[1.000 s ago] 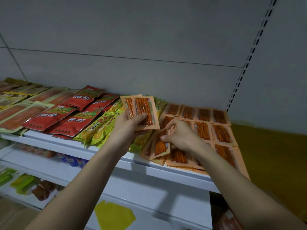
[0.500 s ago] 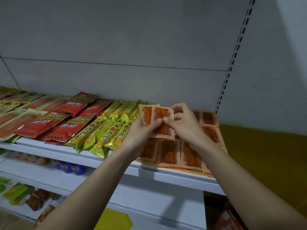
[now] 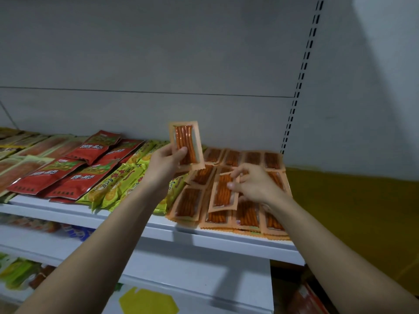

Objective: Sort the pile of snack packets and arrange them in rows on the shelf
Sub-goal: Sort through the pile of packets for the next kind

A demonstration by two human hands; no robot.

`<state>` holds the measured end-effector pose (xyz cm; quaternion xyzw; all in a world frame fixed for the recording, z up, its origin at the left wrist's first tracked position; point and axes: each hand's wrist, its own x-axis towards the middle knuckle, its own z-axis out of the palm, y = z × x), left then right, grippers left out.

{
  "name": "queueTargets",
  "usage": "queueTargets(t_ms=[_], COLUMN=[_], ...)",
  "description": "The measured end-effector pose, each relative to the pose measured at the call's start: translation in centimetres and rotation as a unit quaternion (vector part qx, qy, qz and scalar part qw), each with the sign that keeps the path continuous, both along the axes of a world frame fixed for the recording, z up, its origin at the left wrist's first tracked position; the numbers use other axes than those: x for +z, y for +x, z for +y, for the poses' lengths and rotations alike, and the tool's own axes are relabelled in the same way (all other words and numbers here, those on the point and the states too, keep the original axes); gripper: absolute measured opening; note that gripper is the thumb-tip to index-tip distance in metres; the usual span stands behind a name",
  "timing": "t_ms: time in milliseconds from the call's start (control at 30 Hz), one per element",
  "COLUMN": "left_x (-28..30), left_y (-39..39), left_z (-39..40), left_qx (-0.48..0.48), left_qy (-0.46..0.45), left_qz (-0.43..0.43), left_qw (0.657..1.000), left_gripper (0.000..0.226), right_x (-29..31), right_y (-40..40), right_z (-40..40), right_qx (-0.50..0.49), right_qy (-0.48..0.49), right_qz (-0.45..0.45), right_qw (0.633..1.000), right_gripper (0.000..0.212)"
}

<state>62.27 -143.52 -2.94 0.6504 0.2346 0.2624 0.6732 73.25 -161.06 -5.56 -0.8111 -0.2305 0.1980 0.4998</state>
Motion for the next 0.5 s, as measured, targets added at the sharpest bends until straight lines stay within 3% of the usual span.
queueTargets(t_ms=[67,167,267,333,433,500], left_x=[0.1,-0.4,-1.3,-2.0,-2.7,-2.8], left_y=[0.2,0.2,0.0,-0.1,0.3,1.2], left_z=[-0.6,-1.6,-2.2,-2.6,-3.3,-3.7], left_qx=[0.0,0.018,0.042,0.039,0.008,-0.019], left_qy=[0.008,0.011,0.005,-0.003,0.001,0.031], left_qz=[-0.002,0.008,0.021,0.034,0.067,0.079], left_qw=[1.0,1.0,0.999,0.999,0.998,0.996], left_gripper=[0.016,0.025,0.034,0.037,0.043,0.041], right_x=[-0.4,-1.5,-2.3,-1.9,-0.7,-0.7], right_y=[-0.5,-1.2,-1.4,-1.0,-0.1,0.5], right_z=[0.5,1.1,1.3,1.2,1.3,1.7], right_qx=[0.026,0.049,0.036,0.015,-0.011,-0.011], right_qy=[-0.044,-0.168,-0.158,-0.099,0.026,0.058], right_qz=[-0.023,-0.154,-0.234,-0.223,-0.111,-0.063], right_qw=[0.998,0.972,0.958,0.97,0.993,0.996], right_gripper=[0.02,0.028,0.014,0.007,0.022,0.031])
